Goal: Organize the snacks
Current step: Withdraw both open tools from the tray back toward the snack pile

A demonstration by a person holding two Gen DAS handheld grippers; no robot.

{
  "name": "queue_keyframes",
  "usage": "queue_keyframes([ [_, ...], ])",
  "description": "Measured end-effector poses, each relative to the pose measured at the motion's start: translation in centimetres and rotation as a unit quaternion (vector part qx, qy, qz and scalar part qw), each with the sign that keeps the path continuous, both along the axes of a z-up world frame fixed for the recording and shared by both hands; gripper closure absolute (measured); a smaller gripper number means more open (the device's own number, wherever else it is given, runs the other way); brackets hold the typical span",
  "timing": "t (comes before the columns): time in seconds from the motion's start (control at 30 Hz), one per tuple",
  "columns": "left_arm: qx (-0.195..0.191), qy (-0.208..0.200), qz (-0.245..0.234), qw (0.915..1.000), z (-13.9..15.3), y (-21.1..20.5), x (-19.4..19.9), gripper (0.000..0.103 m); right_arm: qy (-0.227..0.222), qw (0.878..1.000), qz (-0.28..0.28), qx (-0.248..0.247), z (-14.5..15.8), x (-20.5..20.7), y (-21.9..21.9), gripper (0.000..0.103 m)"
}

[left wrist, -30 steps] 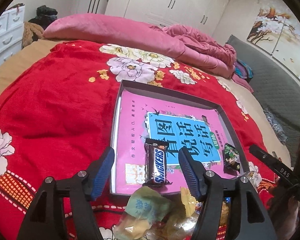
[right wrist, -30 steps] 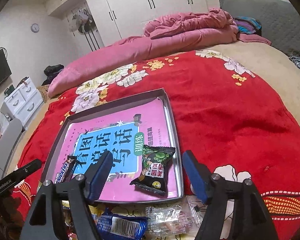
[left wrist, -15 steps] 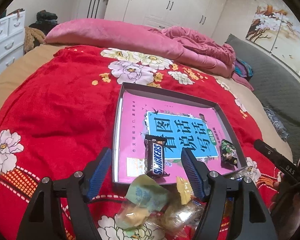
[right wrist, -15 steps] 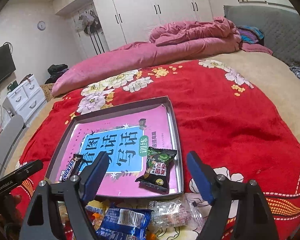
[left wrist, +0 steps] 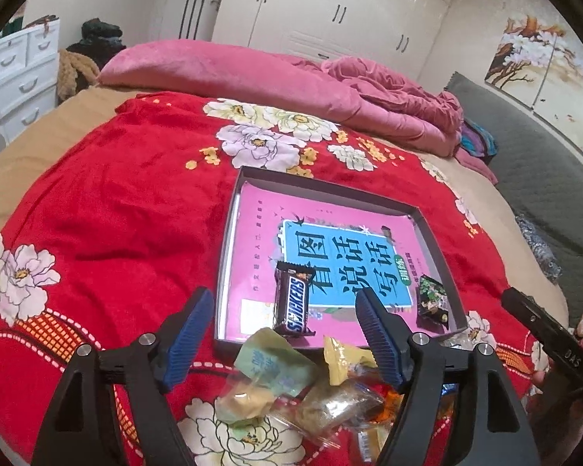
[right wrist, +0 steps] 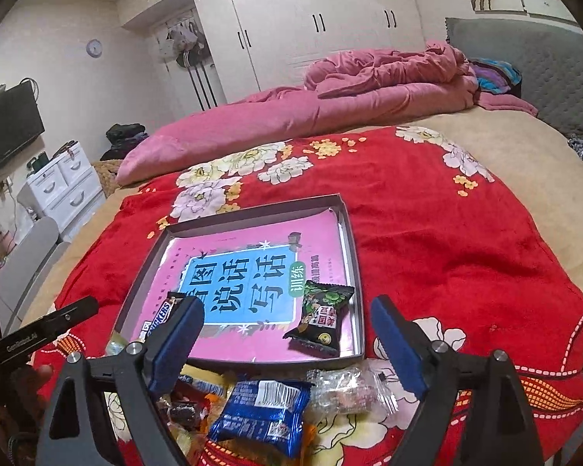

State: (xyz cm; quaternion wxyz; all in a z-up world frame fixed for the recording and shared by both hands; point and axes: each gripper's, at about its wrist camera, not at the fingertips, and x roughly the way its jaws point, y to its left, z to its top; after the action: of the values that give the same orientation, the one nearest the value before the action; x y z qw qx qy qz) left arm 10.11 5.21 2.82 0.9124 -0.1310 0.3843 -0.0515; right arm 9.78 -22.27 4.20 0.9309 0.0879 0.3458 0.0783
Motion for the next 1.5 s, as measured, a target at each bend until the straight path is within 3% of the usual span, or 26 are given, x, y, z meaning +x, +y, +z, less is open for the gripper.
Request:
queue_keyframes([
  [0.4, 0.019, -0.018, -0.018, 0.9995, -0.2, -0.6, -2.2, 0.026, 0.001, 1.0, 0.009, 0.008, 0.1, -1.5, 0.6, 0.013],
  [1.5, 0.037, 0.002, -0.046, 0.9983, -1.9, -0.9, -4.0, 0.026, 0.03, 0.999, 0.02, -0.009, -2.8, -4.7, 1.0, 0.013],
])
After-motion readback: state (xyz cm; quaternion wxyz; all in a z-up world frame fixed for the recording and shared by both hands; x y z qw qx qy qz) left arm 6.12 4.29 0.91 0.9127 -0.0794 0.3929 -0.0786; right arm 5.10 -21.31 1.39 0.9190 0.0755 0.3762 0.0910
